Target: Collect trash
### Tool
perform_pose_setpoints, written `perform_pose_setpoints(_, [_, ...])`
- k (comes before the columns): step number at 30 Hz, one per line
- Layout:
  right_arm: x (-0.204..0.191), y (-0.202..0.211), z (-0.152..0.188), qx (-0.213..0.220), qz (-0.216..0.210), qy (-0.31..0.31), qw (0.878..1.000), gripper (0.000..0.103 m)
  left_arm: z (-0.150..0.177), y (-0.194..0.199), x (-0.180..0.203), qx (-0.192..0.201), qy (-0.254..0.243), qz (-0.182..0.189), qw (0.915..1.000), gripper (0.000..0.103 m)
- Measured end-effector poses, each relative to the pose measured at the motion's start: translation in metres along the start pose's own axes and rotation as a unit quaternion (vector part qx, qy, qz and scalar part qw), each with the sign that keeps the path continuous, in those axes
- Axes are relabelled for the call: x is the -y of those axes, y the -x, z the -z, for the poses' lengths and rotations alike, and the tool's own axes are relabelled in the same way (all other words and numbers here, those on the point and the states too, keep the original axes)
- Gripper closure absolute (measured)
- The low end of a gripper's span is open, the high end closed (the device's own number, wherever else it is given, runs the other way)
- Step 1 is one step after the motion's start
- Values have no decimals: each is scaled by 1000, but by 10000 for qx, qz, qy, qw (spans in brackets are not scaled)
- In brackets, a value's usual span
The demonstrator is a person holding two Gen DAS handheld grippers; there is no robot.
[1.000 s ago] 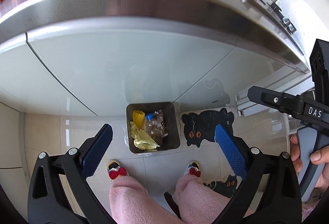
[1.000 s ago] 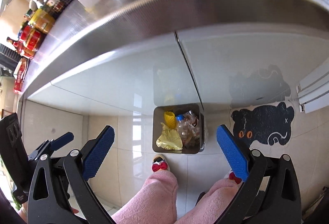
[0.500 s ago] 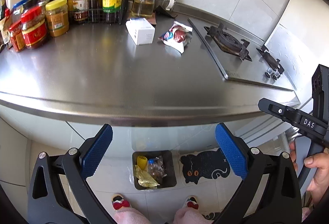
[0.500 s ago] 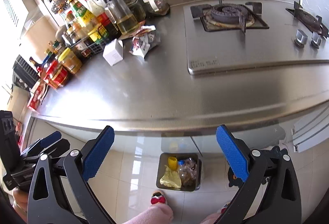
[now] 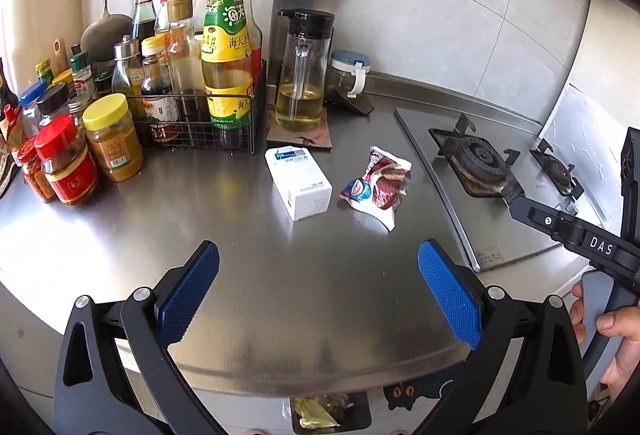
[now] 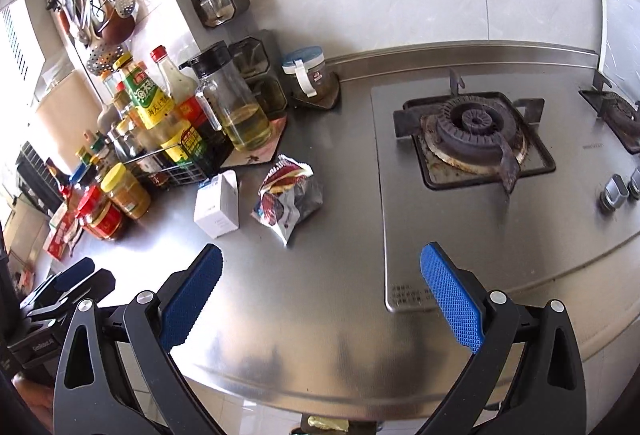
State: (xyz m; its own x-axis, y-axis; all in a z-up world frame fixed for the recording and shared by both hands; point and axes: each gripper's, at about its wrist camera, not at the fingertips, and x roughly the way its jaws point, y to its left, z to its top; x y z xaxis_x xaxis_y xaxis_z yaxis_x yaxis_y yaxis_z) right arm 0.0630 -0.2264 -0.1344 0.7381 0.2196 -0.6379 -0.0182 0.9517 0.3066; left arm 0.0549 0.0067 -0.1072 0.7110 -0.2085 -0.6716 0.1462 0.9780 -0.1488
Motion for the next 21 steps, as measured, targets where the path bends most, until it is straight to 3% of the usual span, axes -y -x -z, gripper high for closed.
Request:
perform_pose_setpoints(8, [-14,-63,-37,-213,-225,-193,9993,5,-26,-64,-3,-250,110,-141,9995,8])
perform_pose_setpoints(11, [-18,-89,-45,-447,-357,-315,9979,23,-32,-90,-3,-384,93,-246,9989,8])
perform_pose_setpoints(21, [-9,-143,-50,-934,-396,-826,9914,33,-41,-144,-5,-571,20,-447,9974,8])
